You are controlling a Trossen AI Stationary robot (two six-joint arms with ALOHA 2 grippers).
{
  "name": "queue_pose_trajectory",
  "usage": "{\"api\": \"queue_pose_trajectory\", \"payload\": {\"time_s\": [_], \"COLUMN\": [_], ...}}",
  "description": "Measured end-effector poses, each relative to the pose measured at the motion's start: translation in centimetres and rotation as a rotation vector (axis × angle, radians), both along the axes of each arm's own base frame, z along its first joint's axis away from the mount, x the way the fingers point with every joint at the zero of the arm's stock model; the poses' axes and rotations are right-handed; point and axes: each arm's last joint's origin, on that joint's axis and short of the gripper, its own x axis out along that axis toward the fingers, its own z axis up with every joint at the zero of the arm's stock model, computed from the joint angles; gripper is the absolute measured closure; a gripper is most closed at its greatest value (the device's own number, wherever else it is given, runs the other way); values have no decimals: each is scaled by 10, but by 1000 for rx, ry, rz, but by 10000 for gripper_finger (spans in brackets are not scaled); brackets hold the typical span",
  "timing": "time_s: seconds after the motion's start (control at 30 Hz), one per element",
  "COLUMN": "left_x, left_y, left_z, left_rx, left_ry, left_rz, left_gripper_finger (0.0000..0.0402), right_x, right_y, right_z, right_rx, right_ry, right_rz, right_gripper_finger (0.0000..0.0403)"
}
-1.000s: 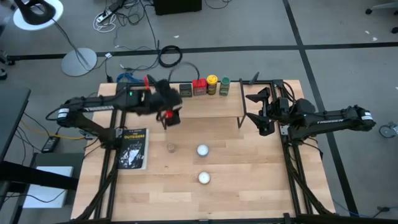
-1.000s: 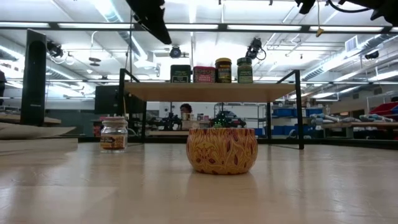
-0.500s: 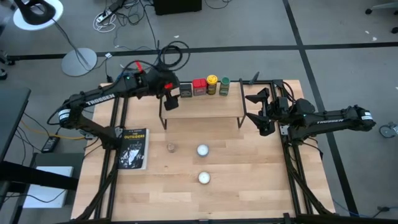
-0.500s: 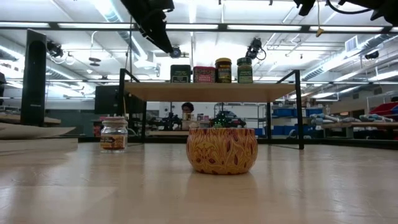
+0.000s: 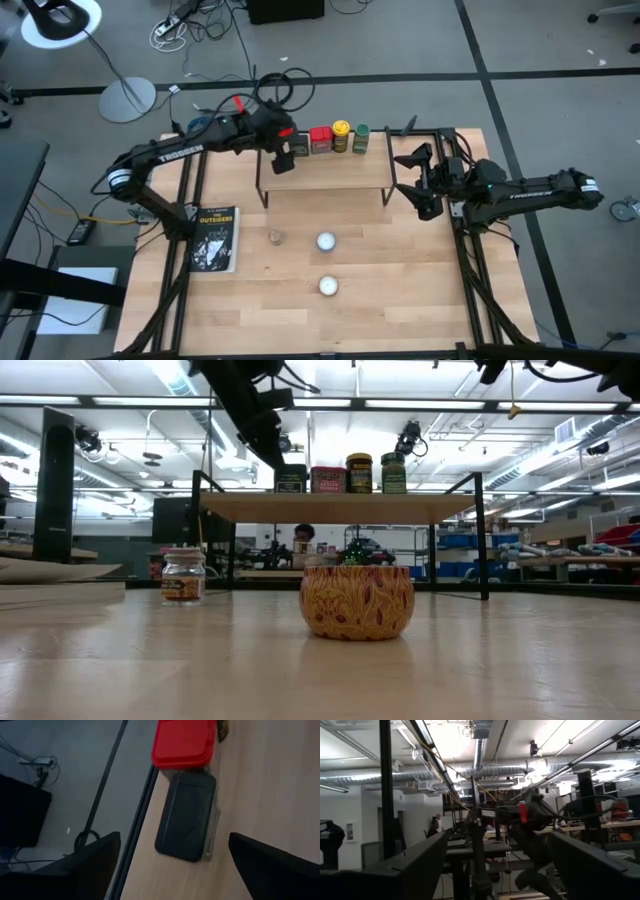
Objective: Shelf spices
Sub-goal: Remove the black seasoning can from the shelf
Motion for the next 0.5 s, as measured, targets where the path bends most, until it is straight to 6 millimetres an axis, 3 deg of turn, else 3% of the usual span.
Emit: {"api": "queue_pose_trajectory", "payload": {"time_s": [0.3,0.5], "left_x": [10,12], "left_y": [12,13], "left_z": [-17,-20], "left_rx": [-79,-78], "left_ry": [-2,7], "left_rz": [-41,-37], "left_gripper_finger": [32,98], "right_x": [0,0], "right_y": [3,3], "right_z": [0,0], "right_rx": [-5,-6], "right_ry": [3,5], "right_rz": [14,14], "right_gripper_finger": [58,58]}}
